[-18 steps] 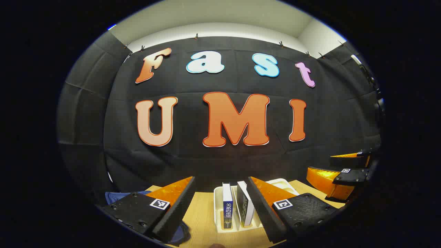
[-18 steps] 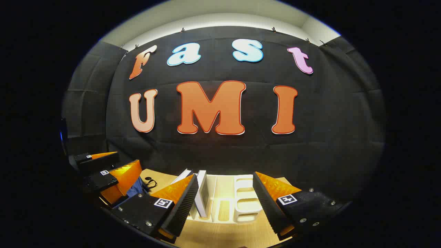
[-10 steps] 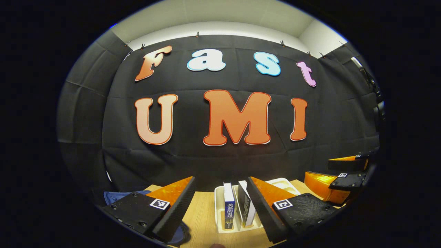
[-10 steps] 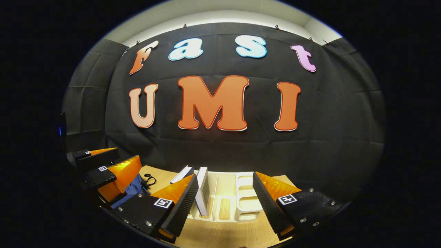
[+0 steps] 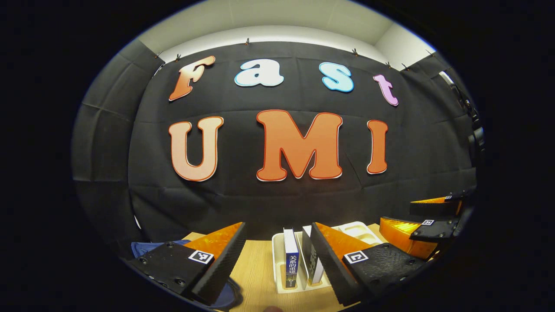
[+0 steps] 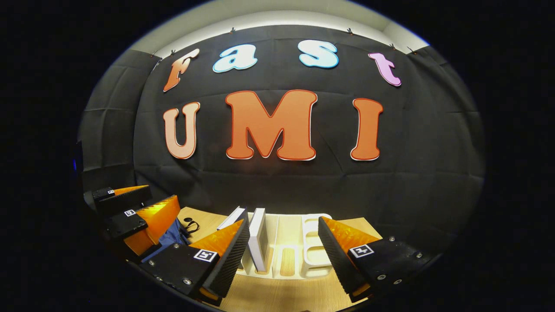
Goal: Open the schoolbag, grab two books from the bookshelf and put them into the schoolbag.
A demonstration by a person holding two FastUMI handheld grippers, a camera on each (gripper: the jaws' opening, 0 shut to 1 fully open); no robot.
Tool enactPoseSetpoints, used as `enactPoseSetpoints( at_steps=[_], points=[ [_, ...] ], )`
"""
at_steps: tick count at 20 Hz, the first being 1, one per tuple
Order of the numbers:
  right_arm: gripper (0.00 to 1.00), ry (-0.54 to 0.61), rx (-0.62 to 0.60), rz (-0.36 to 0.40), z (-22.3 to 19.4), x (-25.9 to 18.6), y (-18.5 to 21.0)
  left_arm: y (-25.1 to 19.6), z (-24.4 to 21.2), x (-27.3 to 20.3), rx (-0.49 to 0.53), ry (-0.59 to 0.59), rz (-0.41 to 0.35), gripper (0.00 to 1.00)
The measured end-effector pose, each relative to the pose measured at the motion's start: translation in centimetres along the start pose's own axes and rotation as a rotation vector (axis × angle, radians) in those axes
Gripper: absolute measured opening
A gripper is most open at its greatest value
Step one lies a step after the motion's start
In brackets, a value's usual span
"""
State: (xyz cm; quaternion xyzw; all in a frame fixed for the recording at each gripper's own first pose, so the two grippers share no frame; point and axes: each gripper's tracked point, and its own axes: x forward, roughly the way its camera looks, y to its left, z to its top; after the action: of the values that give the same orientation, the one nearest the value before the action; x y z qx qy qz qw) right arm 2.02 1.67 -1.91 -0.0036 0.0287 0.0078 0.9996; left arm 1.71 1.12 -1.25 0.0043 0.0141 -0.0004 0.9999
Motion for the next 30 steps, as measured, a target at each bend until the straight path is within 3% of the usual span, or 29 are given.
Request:
enactPoseSetpoints(
  at_steps=[13, 30],
  points=[
    [0.94, -0.012, -0.008, -0.014, 0.5, -0.2, -0.2, -0.2, 0.5, -0.2, -0.02, -0.019, -0.016, 0.93],
    [0.95, -0.018, -0.026, -0.002, 0.1, -0.5, 0.2, 2.8, 0.9, -1.3, -0.067, -0.048, 0.027, 0.93]
  ],
)
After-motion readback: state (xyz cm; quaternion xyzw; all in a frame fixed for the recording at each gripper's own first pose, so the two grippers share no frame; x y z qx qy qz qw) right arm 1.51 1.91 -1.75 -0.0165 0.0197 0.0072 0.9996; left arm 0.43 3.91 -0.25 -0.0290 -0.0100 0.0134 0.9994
